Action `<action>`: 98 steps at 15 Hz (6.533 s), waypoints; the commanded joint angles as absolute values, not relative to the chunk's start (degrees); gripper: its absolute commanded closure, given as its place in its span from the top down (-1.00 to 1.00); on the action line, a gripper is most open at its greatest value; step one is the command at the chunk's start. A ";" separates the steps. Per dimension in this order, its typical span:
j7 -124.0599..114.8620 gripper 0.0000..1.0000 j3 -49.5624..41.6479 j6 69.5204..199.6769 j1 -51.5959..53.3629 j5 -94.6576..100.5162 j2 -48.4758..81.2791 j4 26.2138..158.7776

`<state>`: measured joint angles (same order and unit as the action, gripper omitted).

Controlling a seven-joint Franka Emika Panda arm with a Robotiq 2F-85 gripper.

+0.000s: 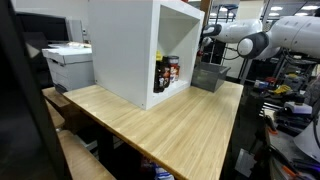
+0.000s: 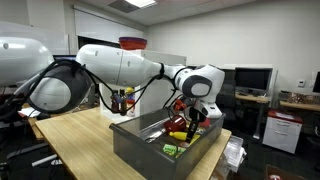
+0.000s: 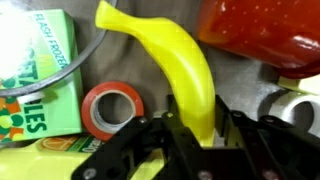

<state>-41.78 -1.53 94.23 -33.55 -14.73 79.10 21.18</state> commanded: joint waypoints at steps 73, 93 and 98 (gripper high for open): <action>-28.86 -0.26 -9.62 79.62 -25.62 0.26 65.87 21.11; -27.81 -0.76 -11.98 81.31 -23.51 3.65 64.35 21.61; -27.40 -0.76 -12.95 83.25 -22.58 5.80 63.94 20.75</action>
